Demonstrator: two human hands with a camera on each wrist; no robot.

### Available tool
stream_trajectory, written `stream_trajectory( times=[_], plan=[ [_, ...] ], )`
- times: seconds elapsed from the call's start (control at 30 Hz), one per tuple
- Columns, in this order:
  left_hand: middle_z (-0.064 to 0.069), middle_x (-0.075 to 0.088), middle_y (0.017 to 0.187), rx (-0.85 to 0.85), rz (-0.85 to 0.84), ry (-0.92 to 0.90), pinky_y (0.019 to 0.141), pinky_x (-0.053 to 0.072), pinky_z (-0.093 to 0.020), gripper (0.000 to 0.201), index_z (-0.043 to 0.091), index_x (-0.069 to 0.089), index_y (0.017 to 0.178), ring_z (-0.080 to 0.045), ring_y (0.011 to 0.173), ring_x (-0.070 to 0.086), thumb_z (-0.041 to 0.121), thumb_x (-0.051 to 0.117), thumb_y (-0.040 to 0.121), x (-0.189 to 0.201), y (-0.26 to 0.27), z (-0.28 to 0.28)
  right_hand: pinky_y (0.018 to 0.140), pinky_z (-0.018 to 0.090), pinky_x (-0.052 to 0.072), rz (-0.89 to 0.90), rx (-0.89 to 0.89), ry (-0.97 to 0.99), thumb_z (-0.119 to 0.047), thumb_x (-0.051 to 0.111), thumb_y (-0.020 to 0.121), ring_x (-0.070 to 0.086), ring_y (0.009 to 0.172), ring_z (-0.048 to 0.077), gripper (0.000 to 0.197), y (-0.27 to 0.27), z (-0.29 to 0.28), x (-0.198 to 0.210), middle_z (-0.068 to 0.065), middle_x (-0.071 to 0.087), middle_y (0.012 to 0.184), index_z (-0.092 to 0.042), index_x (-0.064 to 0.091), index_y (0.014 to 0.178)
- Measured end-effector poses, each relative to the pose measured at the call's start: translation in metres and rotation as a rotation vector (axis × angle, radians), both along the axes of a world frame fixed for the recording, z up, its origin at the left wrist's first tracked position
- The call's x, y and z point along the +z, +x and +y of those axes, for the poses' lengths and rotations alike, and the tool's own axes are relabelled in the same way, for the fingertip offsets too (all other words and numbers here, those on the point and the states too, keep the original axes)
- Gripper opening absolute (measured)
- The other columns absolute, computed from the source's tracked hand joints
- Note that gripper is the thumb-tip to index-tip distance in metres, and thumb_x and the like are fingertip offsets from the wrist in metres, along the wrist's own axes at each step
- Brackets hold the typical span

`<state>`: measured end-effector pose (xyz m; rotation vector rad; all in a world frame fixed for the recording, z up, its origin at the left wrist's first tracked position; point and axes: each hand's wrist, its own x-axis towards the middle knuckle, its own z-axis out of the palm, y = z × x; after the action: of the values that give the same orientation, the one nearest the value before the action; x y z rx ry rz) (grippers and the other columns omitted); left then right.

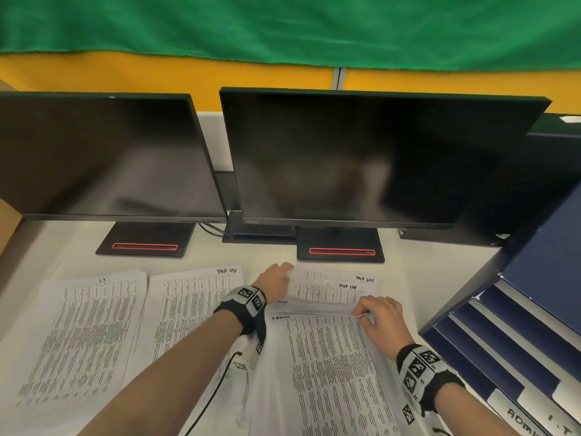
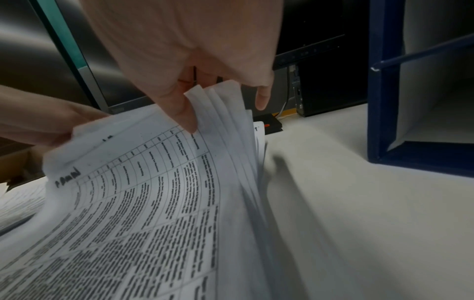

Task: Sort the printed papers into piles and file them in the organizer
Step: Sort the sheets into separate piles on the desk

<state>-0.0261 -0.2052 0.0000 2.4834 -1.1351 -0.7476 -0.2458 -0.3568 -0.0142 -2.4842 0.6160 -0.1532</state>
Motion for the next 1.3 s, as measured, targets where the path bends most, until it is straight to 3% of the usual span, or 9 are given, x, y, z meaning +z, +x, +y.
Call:
stream_trajectory(
  times=[0.1,0.2,0.37,0.57,0.7,0.93,1.07,1.17,1.3],
  plan=[
    [-0.007,0.047,0.116,-0.025,-0.140,0.034,0.088,0.049,-0.033,0.021,0.013,0.057,0.110,-0.024,0.098,0.056,0.017,0.049,0.092,-0.002,-0.003,-0.007,0.099,0.028,0.023,-0.021,0.015,0.008,-0.004,0.055,0.084,0.045,0.085,-0.008,0.027,0.000,0.000,0.000,-0.020,0.060,0.088,-0.030,0.055,0.078],
    [-0.004,0.050,0.105,-0.093,-0.350,-0.009,0.080,0.045,-0.030,0.014,0.013,0.061,0.094,-0.019,0.095,0.050,0.024,0.054,0.088,0.000,-0.006,-0.009,0.089,0.026,0.027,-0.027,0.007,0.017,-0.002,0.055,0.083,0.052,0.088,0.006,0.028,0.000,0.001,0.000,-0.017,0.062,0.088,-0.029,0.055,0.077],
    [-0.006,0.054,0.107,-0.261,-0.496,-0.044,0.087,0.038,-0.035,0.028,0.011,0.059,0.104,-0.023,0.099,0.048,0.029,0.039,0.098,-0.001,-0.005,-0.003,0.083,0.027,0.038,-0.021,-0.015,0.105,0.003,0.052,0.083,0.054,0.090,0.012,0.028,0.000,0.000,0.002,-0.013,0.061,0.088,-0.024,0.055,0.077],
    [-0.003,0.061,0.096,0.032,-0.029,-0.121,0.075,0.048,-0.030,0.022,0.015,0.056,0.104,-0.019,0.080,0.057,0.033,0.056,0.091,0.001,-0.008,0.011,0.082,0.020,0.039,-0.019,-0.061,0.187,0.004,0.051,0.083,0.055,0.095,0.010,0.027,0.001,-0.006,0.006,-0.009,0.062,0.098,-0.021,0.057,0.075],
    [-0.010,0.065,0.102,0.072,0.072,-0.047,0.083,0.048,-0.030,0.011,0.009,0.062,0.093,-0.027,0.096,0.061,0.011,0.053,0.088,-0.003,-0.007,0.022,0.081,0.025,0.046,-0.006,-0.058,0.210,0.003,0.052,0.083,0.059,0.094,0.014,0.032,0.001,-0.013,0.005,-0.008,0.064,0.092,-0.026,0.052,0.070],
    [0.003,0.046,0.064,0.486,0.194,-0.697,0.045,0.035,-0.014,0.007,0.013,0.043,0.100,-0.008,0.051,0.038,0.018,0.038,0.100,0.031,-0.022,0.032,0.081,0.037,0.050,0.017,-0.067,0.206,0.006,0.049,0.079,0.059,0.085,0.016,0.033,0.002,-0.023,0.009,-0.008,0.062,0.083,-0.026,0.052,0.069],
    [-0.007,0.051,0.076,0.825,0.021,-0.816,0.064,0.036,-0.032,0.014,0.004,0.049,0.099,-0.020,0.067,0.046,0.011,0.037,0.096,0.042,0.019,0.070,0.082,0.034,0.050,0.030,-0.065,0.237,0.006,0.050,0.079,0.059,0.091,0.015,0.032,0.003,-0.026,0.005,-0.009,0.062,0.087,-0.024,0.055,0.069],
    [-0.014,0.052,0.094,1.005,-0.016,-0.669,0.076,0.037,-0.035,0.020,0.001,0.048,0.110,-0.027,0.086,0.049,0.010,0.036,0.097,0.034,0.059,0.115,0.077,0.026,0.051,0.034,-0.069,0.263,0.008,0.049,0.079,0.058,0.091,0.013,0.030,0.002,-0.026,0.002,-0.007,0.063,0.089,-0.020,0.055,0.070],
    [-0.024,0.057,0.112,0.961,0.018,-0.338,0.090,0.040,-0.044,0.027,0.001,0.047,0.120,-0.041,0.105,0.053,0.007,0.035,0.097,0.008,0.095,0.174,0.066,0.017,0.042,0.010,-0.059,0.275,0.009,0.050,0.078,0.058,0.083,0.009,0.030,0.000,-0.027,0.003,-0.006,0.062,0.080,-0.020,0.055,0.069]
  ],
)
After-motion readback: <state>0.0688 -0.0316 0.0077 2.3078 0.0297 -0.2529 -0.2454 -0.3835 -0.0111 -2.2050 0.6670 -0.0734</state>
